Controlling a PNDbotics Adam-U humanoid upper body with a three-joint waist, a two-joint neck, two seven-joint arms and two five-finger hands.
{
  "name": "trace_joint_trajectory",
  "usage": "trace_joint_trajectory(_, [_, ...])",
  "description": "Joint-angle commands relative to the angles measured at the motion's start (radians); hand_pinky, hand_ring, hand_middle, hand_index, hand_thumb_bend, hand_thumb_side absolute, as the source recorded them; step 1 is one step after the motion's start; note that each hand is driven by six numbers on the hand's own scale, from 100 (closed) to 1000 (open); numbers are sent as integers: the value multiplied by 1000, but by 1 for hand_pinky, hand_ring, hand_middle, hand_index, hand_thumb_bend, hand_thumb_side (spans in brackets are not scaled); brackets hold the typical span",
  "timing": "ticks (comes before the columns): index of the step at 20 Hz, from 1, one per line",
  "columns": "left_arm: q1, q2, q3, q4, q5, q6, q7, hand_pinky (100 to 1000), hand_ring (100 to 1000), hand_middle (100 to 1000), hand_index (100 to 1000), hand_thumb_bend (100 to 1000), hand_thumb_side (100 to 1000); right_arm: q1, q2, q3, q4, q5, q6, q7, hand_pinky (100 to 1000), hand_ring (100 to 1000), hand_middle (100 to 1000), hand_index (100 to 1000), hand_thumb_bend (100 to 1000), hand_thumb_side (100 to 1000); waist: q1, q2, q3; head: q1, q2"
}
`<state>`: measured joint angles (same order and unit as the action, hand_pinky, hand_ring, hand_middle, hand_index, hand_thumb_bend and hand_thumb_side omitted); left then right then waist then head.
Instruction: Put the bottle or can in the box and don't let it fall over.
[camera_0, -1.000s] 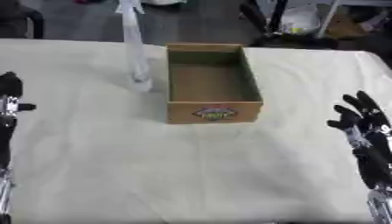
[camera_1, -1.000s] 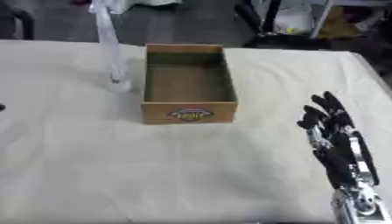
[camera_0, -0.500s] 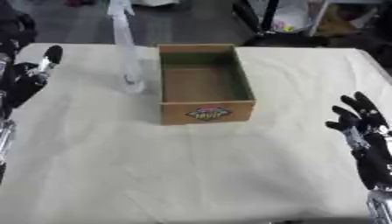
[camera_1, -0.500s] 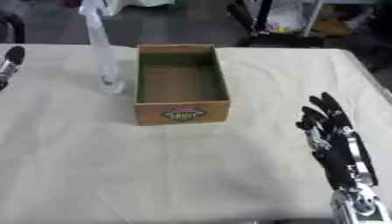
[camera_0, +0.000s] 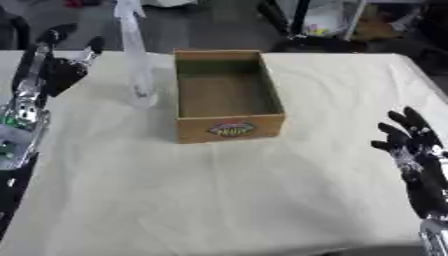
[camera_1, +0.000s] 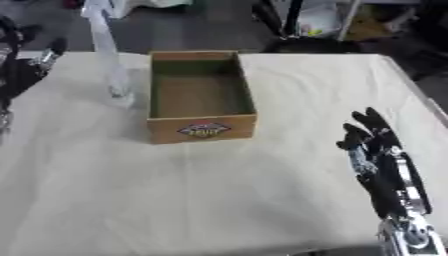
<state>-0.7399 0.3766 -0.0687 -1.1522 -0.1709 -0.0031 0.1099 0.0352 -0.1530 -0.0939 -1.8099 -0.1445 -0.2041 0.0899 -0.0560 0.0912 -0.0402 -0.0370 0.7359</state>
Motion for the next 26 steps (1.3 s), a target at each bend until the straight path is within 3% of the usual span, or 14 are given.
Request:
trace_joint_trajectory(1, [-54,1,-3,50,-3,-10,35,605,991,888,883,493,617,-9,-17,3,-13,-10,-2,7,745,892,913,1000,209,426,3,-6,-8,5,-16])
trace_joint_trajectory(14, [-179,30,10,191,-36,-26,60,608,987,885,882,492,618,-28,-26,20,-14,-23,-3,29,745,892,913,1000,211,424,1,23,-86,18,-55])
trace_joint_trajectory(26, [-235,84,29,224,-50,-31,79,602,977,876,882,486,620,-40,-29,27,-15,-30,-3,38,745,892,913,1000,209,423,8,43,-125,17,-73])
